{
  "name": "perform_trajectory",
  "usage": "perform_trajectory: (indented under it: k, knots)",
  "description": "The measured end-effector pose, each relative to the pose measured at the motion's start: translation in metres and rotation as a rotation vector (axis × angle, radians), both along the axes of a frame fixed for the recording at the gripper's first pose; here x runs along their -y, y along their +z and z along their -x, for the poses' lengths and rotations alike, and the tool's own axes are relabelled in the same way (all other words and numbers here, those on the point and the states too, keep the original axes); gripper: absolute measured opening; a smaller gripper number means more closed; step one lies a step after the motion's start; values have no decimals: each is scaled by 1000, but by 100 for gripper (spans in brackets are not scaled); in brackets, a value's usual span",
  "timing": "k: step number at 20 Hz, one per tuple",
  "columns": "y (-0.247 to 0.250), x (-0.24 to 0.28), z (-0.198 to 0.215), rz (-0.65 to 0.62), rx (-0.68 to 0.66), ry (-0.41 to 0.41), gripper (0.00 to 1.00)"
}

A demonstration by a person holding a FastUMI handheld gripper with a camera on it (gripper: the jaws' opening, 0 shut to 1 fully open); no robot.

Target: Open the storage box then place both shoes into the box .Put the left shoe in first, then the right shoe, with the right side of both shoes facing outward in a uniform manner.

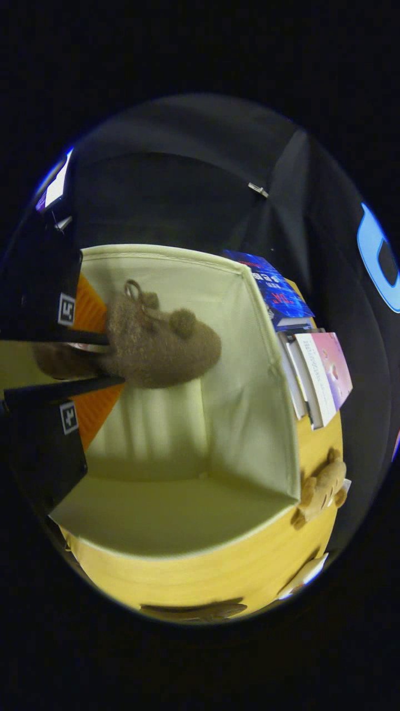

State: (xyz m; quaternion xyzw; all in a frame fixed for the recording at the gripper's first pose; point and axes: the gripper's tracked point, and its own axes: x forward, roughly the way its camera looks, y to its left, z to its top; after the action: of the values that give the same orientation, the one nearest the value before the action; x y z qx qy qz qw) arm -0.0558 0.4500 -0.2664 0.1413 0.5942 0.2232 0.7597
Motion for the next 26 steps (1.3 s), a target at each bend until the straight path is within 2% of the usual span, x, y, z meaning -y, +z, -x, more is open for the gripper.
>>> perform_trajectory:
  k: [4, 5, 7, 8, 11, 16, 19, 23, 26]
  knots:
    - [29, 3, -1, -68, 105, 84, 95]
    - [39, 11, -1, -73, 145, 105, 98]
    - [61, 29, -1, -104, 219, 134, 99]
    - [71, 46, -3, -99, 264, 144, 96]
    - [97, 102, -9, -93, 383, 164, 99]
    - [119, 220, -26, -48, 507, 112, 99]
    - [114, 302, -50, 19, 575, 53, 99]
    - [87, 410, -78, 131, 565, -15, 99]
    - [60, 472, -92, 218, 571, -27, 99]
